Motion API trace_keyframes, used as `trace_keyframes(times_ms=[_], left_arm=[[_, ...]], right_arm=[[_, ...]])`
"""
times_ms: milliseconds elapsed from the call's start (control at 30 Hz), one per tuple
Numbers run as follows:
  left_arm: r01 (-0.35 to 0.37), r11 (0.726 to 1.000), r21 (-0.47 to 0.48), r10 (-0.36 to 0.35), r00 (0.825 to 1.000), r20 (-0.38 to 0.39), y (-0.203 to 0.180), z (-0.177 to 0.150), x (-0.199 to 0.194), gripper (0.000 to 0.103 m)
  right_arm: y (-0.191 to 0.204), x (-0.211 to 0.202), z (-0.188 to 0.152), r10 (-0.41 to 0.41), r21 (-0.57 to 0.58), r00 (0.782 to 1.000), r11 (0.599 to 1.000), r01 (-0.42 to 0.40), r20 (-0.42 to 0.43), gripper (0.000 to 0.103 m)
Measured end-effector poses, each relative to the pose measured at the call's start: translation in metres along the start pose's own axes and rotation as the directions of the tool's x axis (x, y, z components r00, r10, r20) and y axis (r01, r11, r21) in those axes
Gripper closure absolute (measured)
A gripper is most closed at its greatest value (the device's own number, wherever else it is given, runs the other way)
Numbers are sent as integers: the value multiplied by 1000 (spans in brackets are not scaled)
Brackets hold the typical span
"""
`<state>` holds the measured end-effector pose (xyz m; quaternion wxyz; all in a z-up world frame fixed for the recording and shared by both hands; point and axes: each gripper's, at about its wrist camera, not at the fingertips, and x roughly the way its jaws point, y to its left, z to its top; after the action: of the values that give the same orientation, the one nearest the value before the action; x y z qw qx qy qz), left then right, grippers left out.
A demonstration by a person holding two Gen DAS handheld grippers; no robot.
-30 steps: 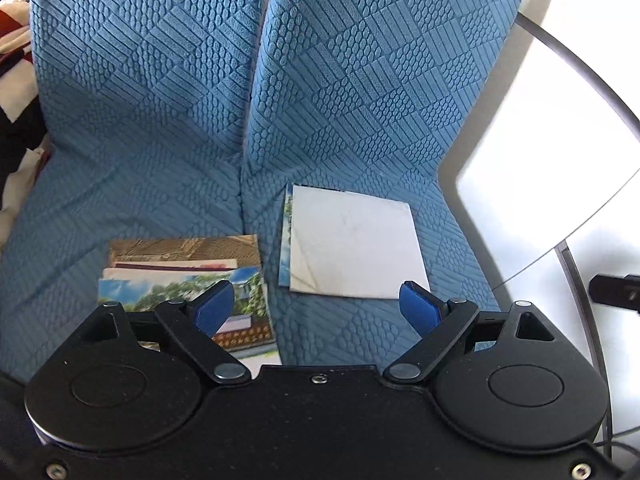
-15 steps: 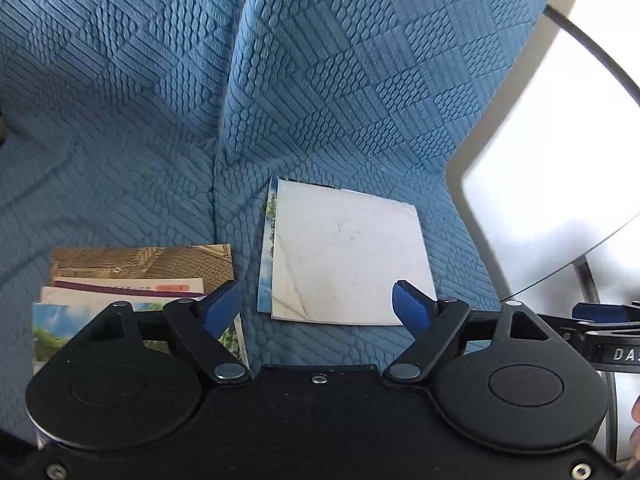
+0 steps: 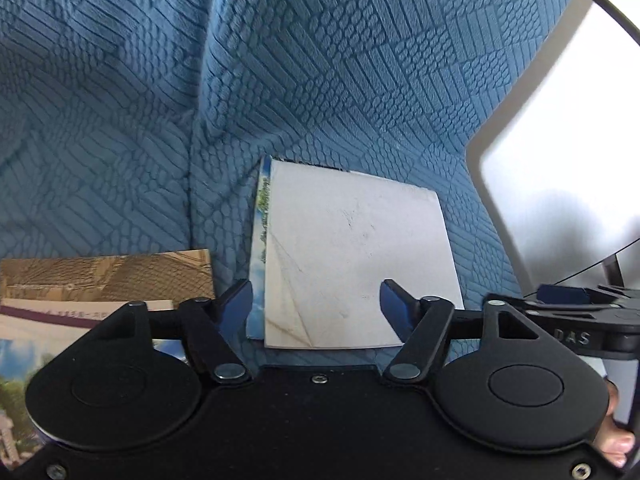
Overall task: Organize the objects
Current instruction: 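Lower both tools onto the white sheet edge and close them on it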
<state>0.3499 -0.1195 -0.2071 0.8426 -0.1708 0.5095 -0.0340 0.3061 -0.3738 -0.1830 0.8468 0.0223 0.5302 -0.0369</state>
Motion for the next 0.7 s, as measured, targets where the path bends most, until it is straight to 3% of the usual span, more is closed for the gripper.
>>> trace_keyframes(times_ms=[200,267,400,467,700], left_arm=[[6,1000,11,-5,999,-35,0,2,21,56],[16,1000,7,-16,999,-50,2,1,26,61],[24,1000,-11,-25,997,-77,5,-1,37,74],[29,999,-24,-31,995,-94,6,-3,40,77],[26,999,-21,-28,994,-104,6,-5,45,78]], right_arm=[[-7,27,1,83,21,996,996,-84,28,21],[-6,38,2,82,26,996,996,-83,33,27],[-11,55,1,155,70,988,985,-156,28,33],[-12,62,0,183,92,983,979,-184,23,47],[-17,65,2,231,141,972,962,-233,32,58]])
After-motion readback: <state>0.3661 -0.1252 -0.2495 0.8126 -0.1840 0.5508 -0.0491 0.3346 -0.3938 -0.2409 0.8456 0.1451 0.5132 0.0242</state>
